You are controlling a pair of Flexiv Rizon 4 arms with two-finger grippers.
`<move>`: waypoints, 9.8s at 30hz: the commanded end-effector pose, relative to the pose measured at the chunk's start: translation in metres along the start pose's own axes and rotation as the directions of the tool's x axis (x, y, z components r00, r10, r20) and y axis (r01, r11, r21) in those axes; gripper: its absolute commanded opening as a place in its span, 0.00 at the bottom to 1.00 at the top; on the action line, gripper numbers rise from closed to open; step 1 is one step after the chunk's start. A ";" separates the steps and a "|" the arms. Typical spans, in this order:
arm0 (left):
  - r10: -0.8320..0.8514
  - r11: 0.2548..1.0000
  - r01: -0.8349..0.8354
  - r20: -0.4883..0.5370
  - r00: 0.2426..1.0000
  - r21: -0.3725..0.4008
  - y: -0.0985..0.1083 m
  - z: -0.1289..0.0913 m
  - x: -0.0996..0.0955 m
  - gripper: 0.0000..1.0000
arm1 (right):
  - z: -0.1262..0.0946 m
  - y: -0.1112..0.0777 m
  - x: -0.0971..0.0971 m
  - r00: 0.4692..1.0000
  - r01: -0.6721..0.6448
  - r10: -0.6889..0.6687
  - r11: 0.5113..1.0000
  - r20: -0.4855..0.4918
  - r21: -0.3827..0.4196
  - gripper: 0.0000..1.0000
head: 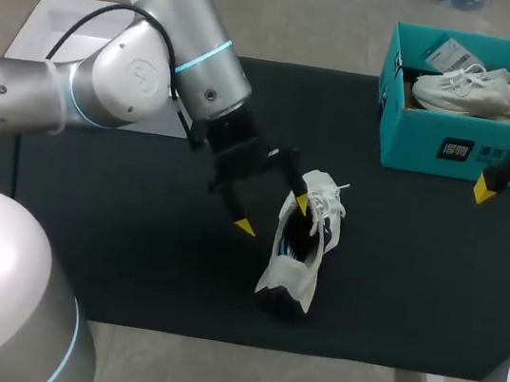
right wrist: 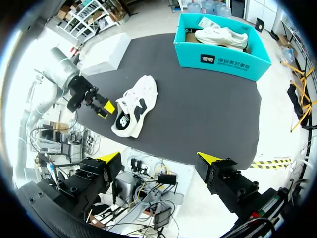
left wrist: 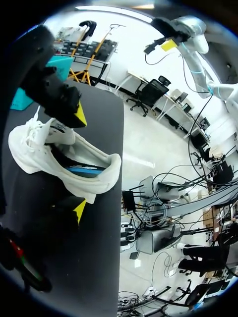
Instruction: Take the shoe out of the shoebox, open the shoe tongue, remove and reinsert the insole, then place the shoe into the shoebox
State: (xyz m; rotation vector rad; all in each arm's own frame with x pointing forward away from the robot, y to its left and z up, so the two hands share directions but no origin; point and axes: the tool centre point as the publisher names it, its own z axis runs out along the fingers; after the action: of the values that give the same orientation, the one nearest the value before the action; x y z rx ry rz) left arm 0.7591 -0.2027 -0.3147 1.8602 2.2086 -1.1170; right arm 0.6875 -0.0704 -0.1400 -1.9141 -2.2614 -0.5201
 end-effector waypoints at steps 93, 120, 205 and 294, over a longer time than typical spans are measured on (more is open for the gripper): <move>0.106 0.973 -0.158 -0.283 0.953 -0.166 0.007 0.044 0.003 0.00 | 0.001 0.002 0.000 1.000 0.000 0.000 1.000 0.001 0.004 1.00; 0.167 0.950 -0.268 -0.469 0.867 -0.159 0.007 0.066 0.015 0.00 | 0.001 0.002 0.000 1.000 0.000 0.000 1.000 0.001 0.004 1.00; 0.216 0.920 -0.359 -0.560 0.800 -0.159 0.027 0.089 0.021 0.00 | 0.001 0.002 0.000 1.000 0.000 0.000 1.000 0.001 0.004 1.00; 0.498 0.711 -0.646 -0.450 0.741 -0.276 0.036 0.032 -0.049 1.00 | 0.001 0.002 0.000 1.000 0.000 0.000 1.000 0.001 0.004 1.00</move>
State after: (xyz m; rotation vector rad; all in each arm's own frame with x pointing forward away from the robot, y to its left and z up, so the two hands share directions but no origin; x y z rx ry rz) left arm 0.7954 -0.2669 -0.3451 2.3974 1.5597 -0.1966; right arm 0.6872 -0.0706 -0.1401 -1.9140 -2.2618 -0.5206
